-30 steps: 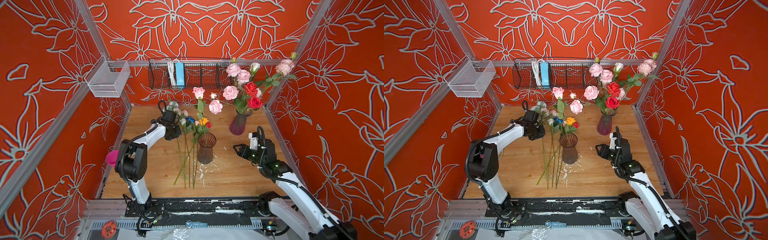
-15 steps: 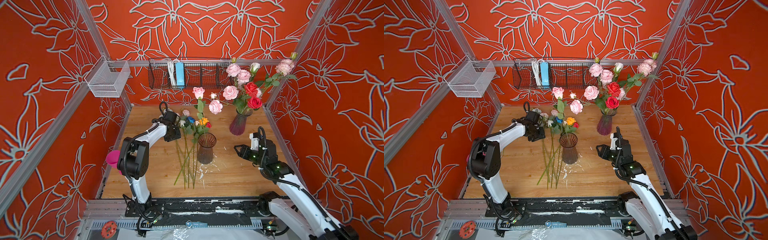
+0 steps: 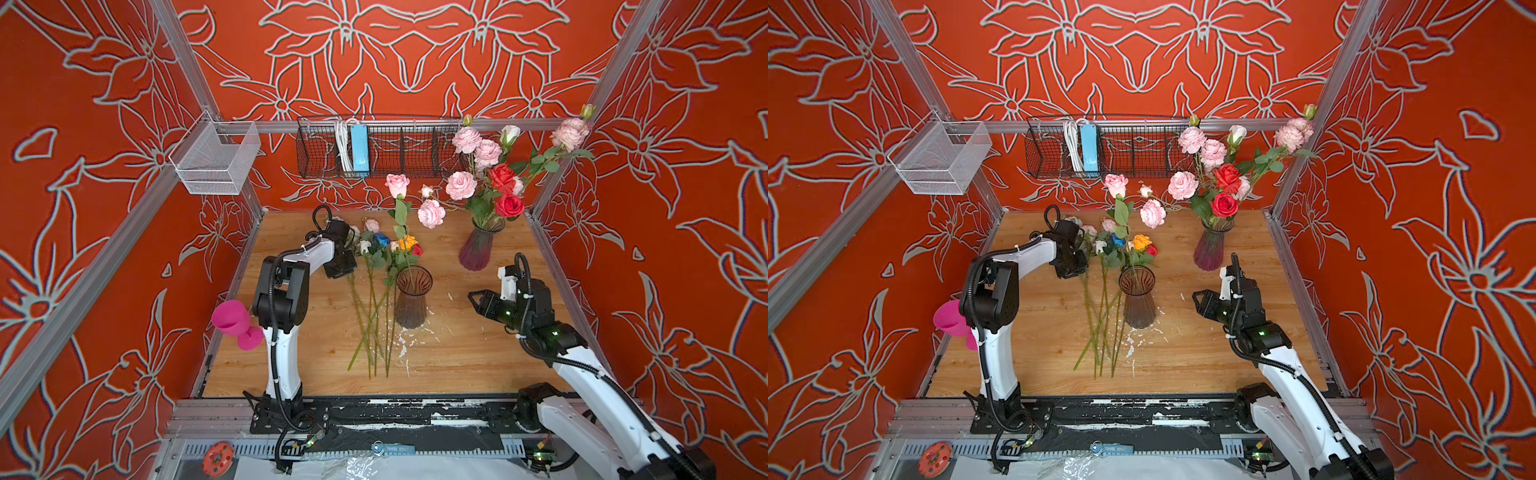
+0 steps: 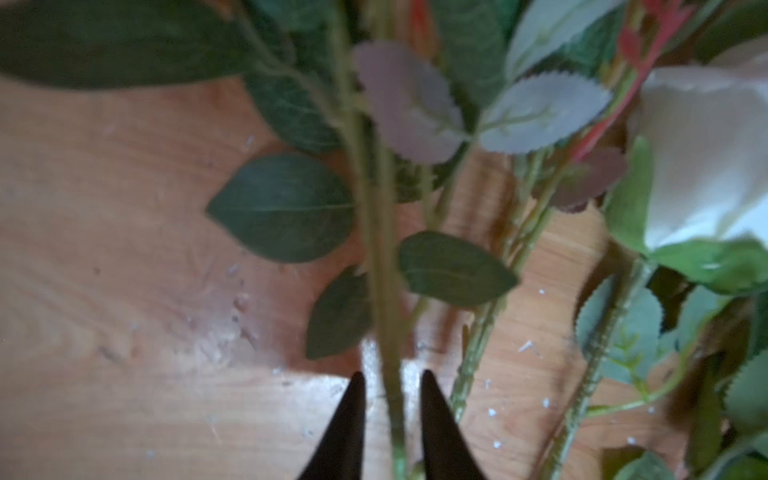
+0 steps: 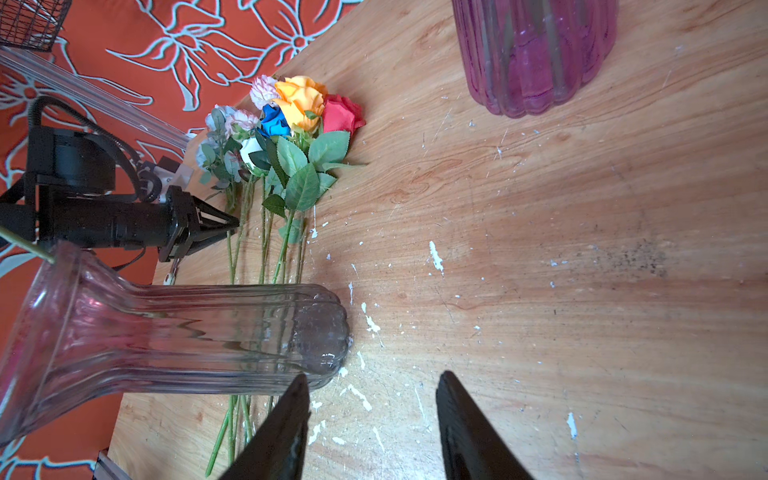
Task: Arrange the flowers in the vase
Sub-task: 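Move the left gripper back to the pile and close it on another stem, then lift the pale blue-white rose high out of the pile with the left gripper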
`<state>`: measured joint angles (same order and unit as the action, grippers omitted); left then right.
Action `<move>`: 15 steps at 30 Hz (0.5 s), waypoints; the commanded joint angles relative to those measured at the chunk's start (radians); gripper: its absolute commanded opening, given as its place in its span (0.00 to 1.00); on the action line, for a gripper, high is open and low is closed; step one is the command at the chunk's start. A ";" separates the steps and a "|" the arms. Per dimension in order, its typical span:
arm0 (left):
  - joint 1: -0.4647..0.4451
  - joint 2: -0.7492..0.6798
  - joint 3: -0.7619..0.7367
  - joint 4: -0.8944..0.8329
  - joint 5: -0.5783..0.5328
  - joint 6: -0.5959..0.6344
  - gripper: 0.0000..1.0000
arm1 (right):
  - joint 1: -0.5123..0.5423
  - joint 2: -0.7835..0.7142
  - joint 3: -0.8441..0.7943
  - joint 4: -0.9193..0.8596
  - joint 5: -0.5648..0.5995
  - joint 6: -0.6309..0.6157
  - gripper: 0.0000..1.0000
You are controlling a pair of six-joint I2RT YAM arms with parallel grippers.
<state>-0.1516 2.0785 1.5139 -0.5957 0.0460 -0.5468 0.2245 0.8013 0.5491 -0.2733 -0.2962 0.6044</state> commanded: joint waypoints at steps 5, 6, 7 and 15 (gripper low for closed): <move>-0.003 -0.092 -0.033 0.057 0.053 0.016 0.09 | 0.006 -0.039 0.014 -0.003 -0.020 -0.002 0.51; -0.003 -0.115 -0.034 0.045 0.051 0.018 0.07 | 0.005 -0.039 0.012 0.007 -0.026 0.001 0.51; -0.003 -0.137 -0.037 0.037 0.049 0.021 0.06 | 0.006 -0.038 0.013 0.011 -0.028 0.005 0.51; -0.003 -0.412 -0.195 0.068 0.063 0.016 0.00 | 0.004 -0.028 0.028 0.024 -0.034 0.015 0.51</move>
<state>-0.1524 1.7584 1.3571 -0.5423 0.0963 -0.5282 0.2245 0.7769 0.5491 -0.2714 -0.3180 0.6067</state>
